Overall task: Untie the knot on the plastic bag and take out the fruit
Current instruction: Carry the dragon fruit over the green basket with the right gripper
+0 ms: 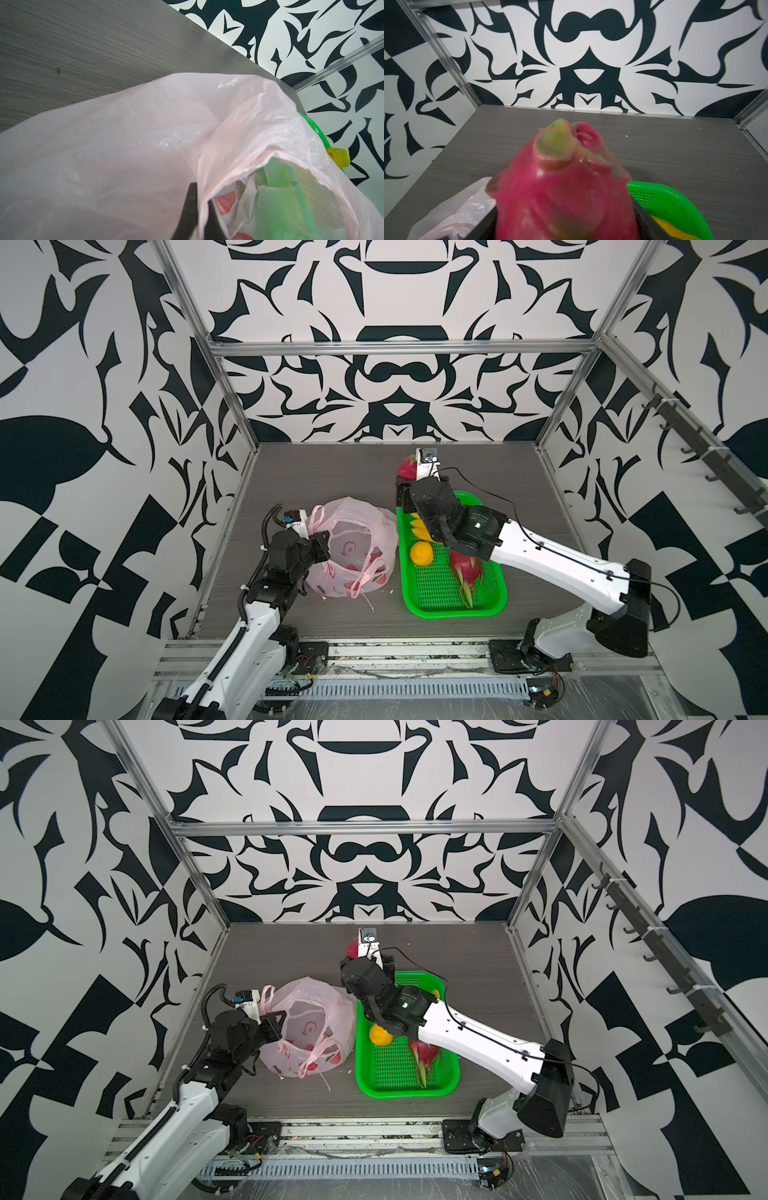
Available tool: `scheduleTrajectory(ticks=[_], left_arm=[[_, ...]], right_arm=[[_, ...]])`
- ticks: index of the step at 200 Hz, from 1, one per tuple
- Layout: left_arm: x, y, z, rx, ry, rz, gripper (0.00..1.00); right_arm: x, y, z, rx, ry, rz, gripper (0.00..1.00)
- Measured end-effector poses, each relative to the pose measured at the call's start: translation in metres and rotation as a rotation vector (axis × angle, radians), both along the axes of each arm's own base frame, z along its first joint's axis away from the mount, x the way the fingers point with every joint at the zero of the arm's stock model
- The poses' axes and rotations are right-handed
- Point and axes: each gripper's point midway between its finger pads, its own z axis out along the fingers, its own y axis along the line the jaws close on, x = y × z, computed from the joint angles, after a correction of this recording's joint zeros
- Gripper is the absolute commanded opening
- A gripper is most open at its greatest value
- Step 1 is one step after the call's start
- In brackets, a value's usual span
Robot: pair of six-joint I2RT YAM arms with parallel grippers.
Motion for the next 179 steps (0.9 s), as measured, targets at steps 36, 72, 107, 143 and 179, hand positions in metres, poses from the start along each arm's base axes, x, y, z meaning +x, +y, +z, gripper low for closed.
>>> scheduleTrajectory(ticks=[36, 72, 107, 143, 179], left_arm=[[0.000, 0.000, -0.001, 0.001, 0.005, -0.001, 0.00], [0.001, 0.000, -0.002, 0.001, 0.003, -0.001, 0.00], [0.002, -0.001, -0.001, 0.000, 0.000, -0.001, 0.00], [0.002, -0.001, -0.001, 0.000, 0.000, -0.001, 0.00], [0.002, 0.000, -0.001, 0.000, 0.000, 0.000, 0.00]], right_arm=[[-0.010, -0.028, -0.013, -0.001, 0.032, -0.074, 0.18], [-0.019, -0.049, -0.032, -0.012, 0.080, -0.135, 0.17], [-0.029, -0.067, -0.048, 0.009, 0.118, -0.186, 0.17], [-0.036, -0.070, -0.059, 0.032, 0.150, -0.214, 0.17], [-0.044, -0.071, -0.069, 0.072, 0.176, -0.250, 0.16]])
